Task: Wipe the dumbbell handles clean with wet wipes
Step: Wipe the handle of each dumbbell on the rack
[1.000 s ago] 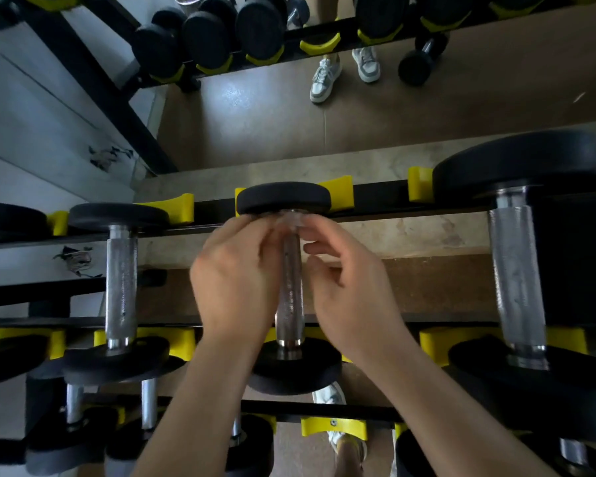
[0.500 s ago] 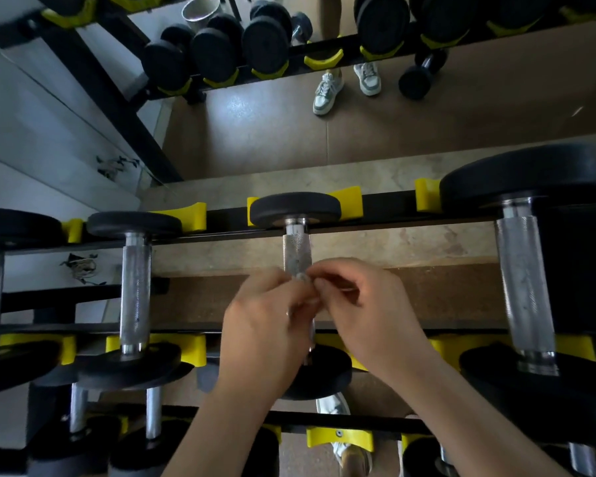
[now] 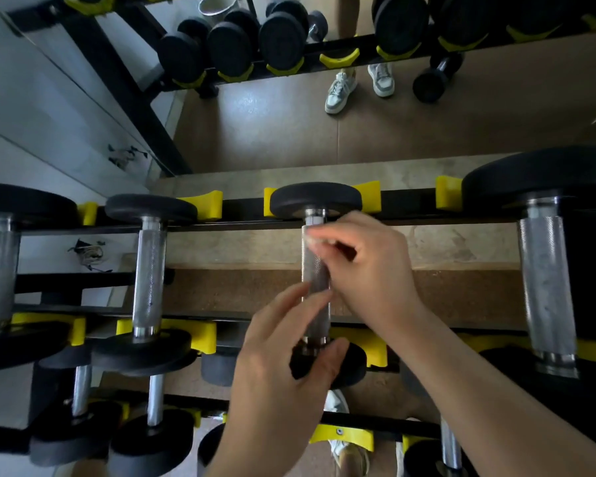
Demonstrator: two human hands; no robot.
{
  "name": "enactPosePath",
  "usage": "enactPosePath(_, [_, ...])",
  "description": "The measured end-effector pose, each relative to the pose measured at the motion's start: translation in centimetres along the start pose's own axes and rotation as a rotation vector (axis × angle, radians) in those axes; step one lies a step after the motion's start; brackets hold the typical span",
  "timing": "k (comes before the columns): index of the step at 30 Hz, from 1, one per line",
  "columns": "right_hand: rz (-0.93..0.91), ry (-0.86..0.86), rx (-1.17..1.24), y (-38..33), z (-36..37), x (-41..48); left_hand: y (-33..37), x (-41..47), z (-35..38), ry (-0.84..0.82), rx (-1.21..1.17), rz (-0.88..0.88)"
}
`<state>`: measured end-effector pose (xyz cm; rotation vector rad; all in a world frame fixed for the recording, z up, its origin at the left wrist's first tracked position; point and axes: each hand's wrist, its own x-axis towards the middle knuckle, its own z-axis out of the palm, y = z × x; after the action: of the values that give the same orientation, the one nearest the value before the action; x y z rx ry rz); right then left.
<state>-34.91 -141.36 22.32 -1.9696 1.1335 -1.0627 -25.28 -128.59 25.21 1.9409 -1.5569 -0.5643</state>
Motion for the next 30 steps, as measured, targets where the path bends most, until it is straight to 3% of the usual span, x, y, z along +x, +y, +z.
enactPosePath(2, [0.016, 0.081, -0.004, 0.2, 0.5, 0.7, -0.3, -0.8, 0.7, 0.008, 0.063, -0.001])
enactPosePath(7, [0.008, -0.118, 0.044, -0.1, -0.5, -4.7, -0.4, -1.3, 0.9, 0.067, 0.100, 0.027])
enactPosePath(12, [-0.045, 0.146, -0.037, 0.7, 0.6, -0.3, -0.6, -1.9, 1.3, 0.020, 0.106, 0.034])
enactPosePath(17, [-0.015, -0.041, -0.017, 0.1, -0.5, -4.2, -0.7, -2.2, 1.0, -0.055, 0.230, 0.095])
enactPosePath(21, [-0.061, 0.109, -0.051, 0.5, 0.2, -0.2, 0.1, -2.4, 1.2, -0.077, 0.304, 0.092])
enactPosePath(26, [-0.093, -0.172, -0.072, -0.2, -0.8, -4.4, 1.1, -2.8, 1.3, -0.096, 0.353, 0.039])
enactPosePath(30, [-0.108, -0.032, -0.137, 0.0, 0.1, -0.2, 0.9, -3.0, 1.5, -0.120, 0.429, 0.055])
